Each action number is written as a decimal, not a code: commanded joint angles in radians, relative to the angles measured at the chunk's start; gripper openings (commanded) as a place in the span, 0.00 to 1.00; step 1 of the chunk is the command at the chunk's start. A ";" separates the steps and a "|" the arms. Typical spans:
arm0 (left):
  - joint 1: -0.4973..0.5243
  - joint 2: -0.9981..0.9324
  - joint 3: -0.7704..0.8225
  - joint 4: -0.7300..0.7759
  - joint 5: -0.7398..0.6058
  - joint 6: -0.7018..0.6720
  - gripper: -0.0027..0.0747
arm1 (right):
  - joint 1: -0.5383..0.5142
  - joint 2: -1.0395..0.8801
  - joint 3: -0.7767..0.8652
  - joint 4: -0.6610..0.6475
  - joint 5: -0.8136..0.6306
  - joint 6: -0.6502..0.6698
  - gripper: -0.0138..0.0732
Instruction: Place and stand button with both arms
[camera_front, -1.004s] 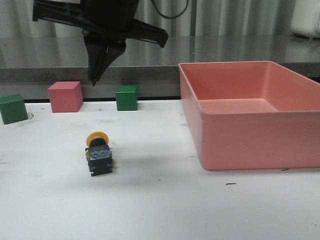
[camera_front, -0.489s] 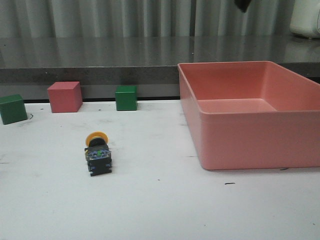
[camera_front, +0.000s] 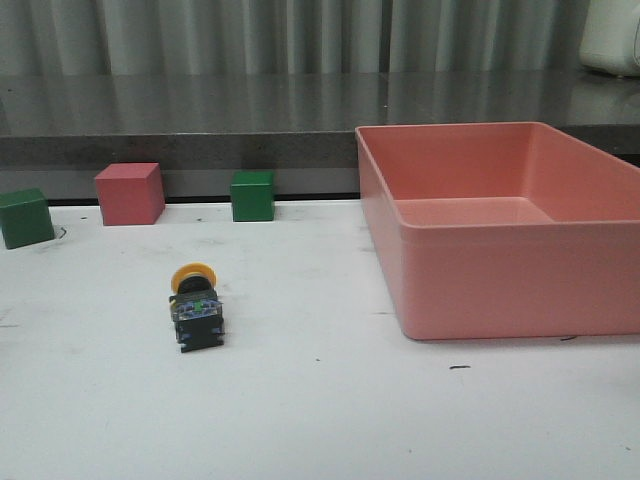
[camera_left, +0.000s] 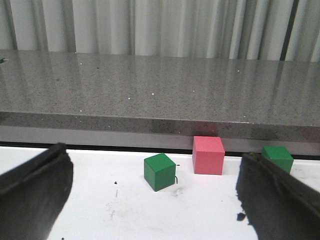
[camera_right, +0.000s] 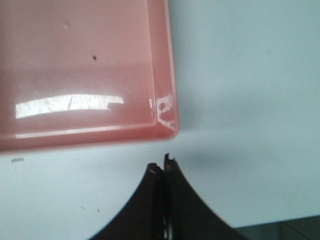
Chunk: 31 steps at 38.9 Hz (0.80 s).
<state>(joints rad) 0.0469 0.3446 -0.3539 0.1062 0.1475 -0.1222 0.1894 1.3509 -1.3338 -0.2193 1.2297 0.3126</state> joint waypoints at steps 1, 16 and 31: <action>0.000 0.015 -0.036 -0.006 -0.085 -0.006 0.86 | 0.001 -0.147 0.127 -0.018 -0.119 -0.013 0.08; 0.000 0.015 -0.036 -0.006 -0.085 -0.006 0.86 | 0.001 -0.657 0.629 -0.033 -0.478 -0.013 0.08; 0.000 0.015 -0.036 -0.006 -0.085 -0.006 0.86 | 0.001 -1.159 0.900 -0.038 -0.697 -0.013 0.08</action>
<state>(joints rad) 0.0469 0.3446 -0.3539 0.1062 0.1475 -0.1222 0.1932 0.2540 -0.4310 -0.2256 0.6368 0.3092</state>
